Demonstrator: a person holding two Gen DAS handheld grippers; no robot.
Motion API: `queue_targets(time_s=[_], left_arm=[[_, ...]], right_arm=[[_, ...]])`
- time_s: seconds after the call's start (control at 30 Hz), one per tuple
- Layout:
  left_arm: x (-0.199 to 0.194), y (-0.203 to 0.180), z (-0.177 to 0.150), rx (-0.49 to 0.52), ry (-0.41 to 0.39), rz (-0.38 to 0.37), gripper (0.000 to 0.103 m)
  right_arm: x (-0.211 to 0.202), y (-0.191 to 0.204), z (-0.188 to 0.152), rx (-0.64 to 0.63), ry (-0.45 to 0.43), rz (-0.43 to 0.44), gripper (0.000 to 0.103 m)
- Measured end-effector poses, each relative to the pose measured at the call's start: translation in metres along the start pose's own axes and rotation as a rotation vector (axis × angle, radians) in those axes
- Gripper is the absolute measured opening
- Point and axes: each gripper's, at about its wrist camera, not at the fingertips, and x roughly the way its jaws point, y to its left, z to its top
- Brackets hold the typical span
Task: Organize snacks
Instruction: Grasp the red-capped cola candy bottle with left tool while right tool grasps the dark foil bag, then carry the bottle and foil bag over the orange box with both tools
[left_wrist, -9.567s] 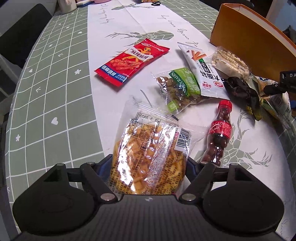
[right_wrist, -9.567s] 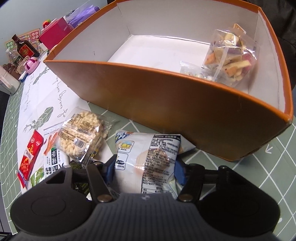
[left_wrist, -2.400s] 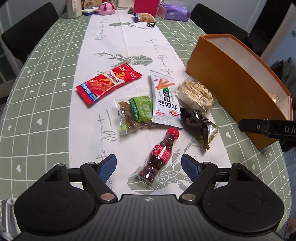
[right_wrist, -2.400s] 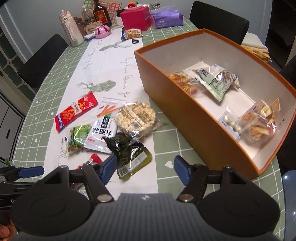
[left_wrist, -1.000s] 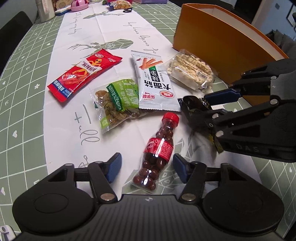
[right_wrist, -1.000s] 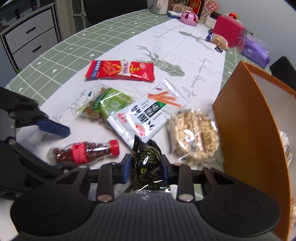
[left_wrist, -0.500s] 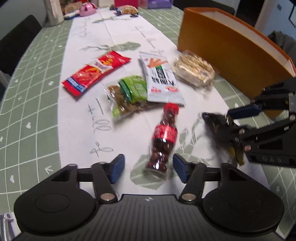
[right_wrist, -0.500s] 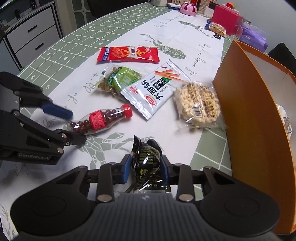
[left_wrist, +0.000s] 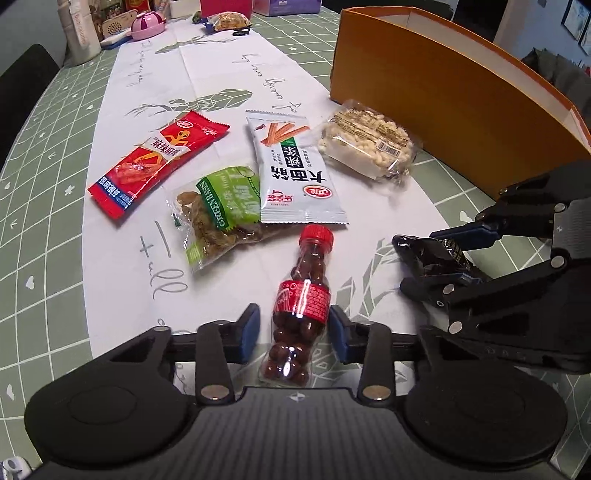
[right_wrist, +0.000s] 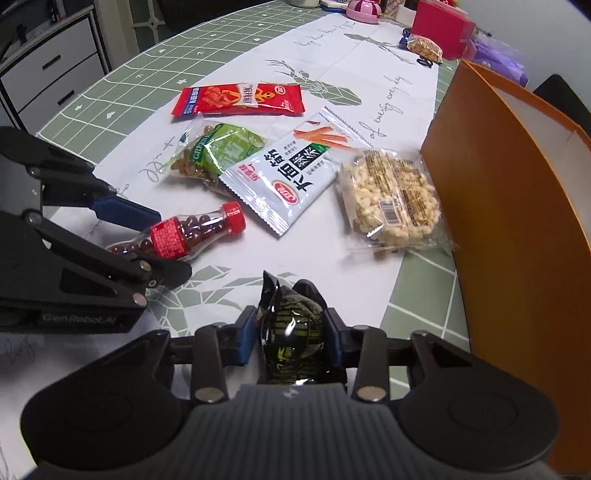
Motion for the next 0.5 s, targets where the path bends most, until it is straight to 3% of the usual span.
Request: queue_targets(time_s=[0.5], left_arm=[[-0.034, 0.006, -0.013, -0.063, -0.036, -0.019, 0.036]], right_arm=[[-0.028, 0.001, -0.016, 0.062, -0.023, 0.015, 0.037]])
